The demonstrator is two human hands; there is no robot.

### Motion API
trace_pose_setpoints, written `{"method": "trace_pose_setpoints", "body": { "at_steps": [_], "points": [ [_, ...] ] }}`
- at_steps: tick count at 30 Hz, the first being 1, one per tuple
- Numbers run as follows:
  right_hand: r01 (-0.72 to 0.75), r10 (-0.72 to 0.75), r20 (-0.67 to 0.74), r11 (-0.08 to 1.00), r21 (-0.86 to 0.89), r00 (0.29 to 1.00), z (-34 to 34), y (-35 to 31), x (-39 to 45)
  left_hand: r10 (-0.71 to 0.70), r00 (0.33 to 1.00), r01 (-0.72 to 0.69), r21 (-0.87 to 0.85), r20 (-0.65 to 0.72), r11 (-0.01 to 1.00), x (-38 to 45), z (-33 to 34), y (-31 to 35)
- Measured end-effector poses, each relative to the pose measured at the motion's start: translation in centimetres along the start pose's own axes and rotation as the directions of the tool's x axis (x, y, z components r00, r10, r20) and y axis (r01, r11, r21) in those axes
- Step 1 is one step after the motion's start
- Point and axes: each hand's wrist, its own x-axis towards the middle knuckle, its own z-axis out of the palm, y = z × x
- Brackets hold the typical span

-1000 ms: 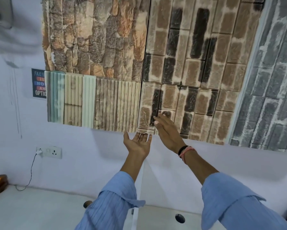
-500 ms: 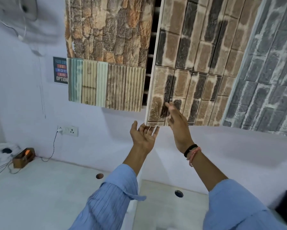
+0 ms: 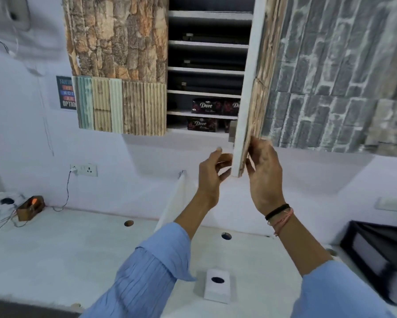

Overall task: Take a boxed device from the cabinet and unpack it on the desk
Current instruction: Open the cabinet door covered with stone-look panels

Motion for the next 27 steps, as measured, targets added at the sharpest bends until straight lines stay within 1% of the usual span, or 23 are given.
{"method": "trace_pose_setpoints", "body": {
  "at_steps": [2, 5, 10, 16, 19, 20, 22, 23, 25, 27],
  "points": [
    [0.012, -0.012, -0.008, 1.0, -0.009, 1.0, -1.7, -1.3, -0.7, 0.031, 0.997, -0.035, 0.063, 0.063, 0.997, -1.2, 2.6, -0.5],
    [0.036, -0.036, -0.014, 0.999, -0.03, 0.999, -4.1, -3.1, -1.3, 0.031, 0.993, -0.039, 0.071, 0.115, 0.997, -2.4, 6.0, -1.2],
    [0.031, -0.035, -0.078, 0.998, -0.054, 0.996, -7.6, -5.8, -1.9, 0.01, 0.982, -0.028, 0.092, 0.19, 0.995, -3.3, 10.2, -2.8],
    [0.023, -0.039, -0.13, 0.992, -0.121, 0.991, -9.8, -6.8, -1.8, -0.025, 0.964, 0.002, 0.088, 0.265, 0.996, -3.3, 12.0, -3.8],
    [0.025, -0.056, -0.191, 0.986, -0.164, 0.98, -9.9, -7.5, -1.6, -0.062, 0.947, 0.046, 0.06, 0.314, 0.997, -2.8, 11.5, -3.6],
    [0.046, -0.083, -0.221, 0.985, -0.167, 0.972, -9.8, -7.9, -1.4, -0.077, 0.941, 0.067, 0.042, 0.328, 0.997, -2.4, 11.1, -3.3],
    [0.145, -0.2, -0.303, 0.97, -0.196, 0.932, -8.9, -8.9, -0.5, -0.079, 0.939, 0.077, 0.021, 0.333, 0.997, -1.2, 9.9, -2.5],
    [0.214, -0.281, -0.345, 0.952, -0.22, 0.895, -8.2, -9.4, 0.2, -0.069, 0.944, 0.068, 0.014, 0.323, 0.998, -0.4, 9.3, -2.0],
    [0.38, -0.456, -0.397, 0.888, -0.257, 0.797, -6.2, -10.1, 1.6, -0.039, 0.955, 0.041, 0.001, 0.294, 0.999, 1.4, 7.6, -0.8],
    [0.513, -0.6, -0.378, 0.8, -0.311, 0.705, -3.7, -10.1, 2.8, -0.008, 0.967, 0.01, -0.008, 0.254, 1.0, 3.4, 5.6, 0.4]
  ]
}}
